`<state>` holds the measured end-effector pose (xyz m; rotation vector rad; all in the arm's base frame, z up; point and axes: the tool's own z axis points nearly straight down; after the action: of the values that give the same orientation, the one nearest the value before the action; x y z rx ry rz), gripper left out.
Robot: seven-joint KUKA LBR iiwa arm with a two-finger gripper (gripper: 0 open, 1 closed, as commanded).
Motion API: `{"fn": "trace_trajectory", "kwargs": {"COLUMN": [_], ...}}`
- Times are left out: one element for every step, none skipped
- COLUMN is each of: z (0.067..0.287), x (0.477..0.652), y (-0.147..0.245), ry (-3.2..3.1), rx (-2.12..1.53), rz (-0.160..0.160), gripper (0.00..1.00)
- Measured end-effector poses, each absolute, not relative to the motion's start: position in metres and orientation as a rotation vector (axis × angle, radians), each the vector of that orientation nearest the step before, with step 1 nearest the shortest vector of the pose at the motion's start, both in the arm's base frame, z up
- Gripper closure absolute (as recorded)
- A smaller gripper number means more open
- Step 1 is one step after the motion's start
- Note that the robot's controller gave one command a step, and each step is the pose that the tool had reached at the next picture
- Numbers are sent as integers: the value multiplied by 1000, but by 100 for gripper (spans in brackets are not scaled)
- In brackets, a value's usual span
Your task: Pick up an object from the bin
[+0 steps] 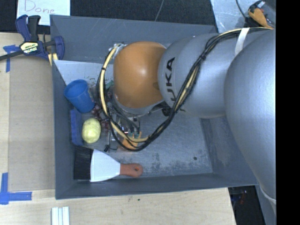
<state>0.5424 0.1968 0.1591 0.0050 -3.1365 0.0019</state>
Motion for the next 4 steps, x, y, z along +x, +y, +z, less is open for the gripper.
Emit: {"fn": "trace_trajectory", "kwargs": {"z": [164, 71, 151, 100], "x": [544, 602, 593, 592], "y": [196, 114, 114, 62], "ry": [-3144, -3117, -3149, -3133], "rx": [-1, 401, 92, -45], "rz": [-2, -5, -7, -2], "gripper": [0, 0, 0, 0]}}
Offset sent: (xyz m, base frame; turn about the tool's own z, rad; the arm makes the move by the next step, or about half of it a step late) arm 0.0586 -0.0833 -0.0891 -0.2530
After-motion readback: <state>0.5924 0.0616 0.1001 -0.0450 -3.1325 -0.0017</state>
